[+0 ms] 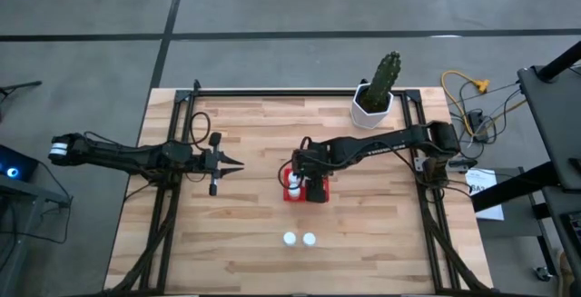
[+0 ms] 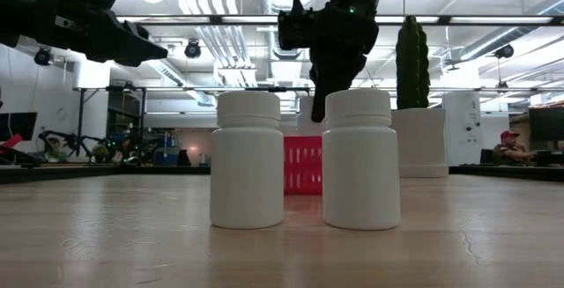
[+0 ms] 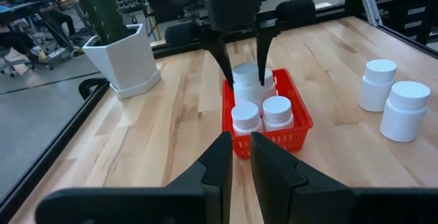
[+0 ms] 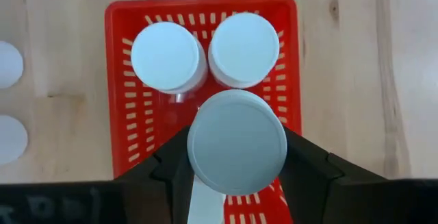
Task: Pick and place pill bottles into a basket
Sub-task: Put the white pill bottle into the red basket
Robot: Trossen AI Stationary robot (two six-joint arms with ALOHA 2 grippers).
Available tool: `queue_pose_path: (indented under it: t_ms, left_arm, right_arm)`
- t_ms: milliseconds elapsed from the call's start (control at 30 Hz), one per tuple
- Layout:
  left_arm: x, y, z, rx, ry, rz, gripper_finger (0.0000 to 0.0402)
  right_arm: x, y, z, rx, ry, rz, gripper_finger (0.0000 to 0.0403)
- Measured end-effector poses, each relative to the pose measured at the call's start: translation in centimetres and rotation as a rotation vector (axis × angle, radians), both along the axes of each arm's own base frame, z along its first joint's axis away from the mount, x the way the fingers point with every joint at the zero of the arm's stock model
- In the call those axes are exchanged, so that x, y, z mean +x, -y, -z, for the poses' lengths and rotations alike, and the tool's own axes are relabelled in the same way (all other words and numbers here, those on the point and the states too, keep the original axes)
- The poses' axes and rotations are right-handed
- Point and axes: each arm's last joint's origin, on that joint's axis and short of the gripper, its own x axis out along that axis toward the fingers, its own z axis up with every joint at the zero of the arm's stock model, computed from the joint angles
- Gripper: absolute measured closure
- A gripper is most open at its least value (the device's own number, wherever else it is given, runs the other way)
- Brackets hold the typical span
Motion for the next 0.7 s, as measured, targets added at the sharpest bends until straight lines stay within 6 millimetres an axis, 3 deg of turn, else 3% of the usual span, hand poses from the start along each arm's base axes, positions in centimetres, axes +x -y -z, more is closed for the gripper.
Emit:
queue_pose_path:
  t_ms: [700]
  left_arm:
    - [0.0,0.0,0.0,-0.022,0.0,-0.005,0.0366]
  right_arm:
    - [-0.3,1.3,2.0,0.042,0.009,0.0,0.0246]
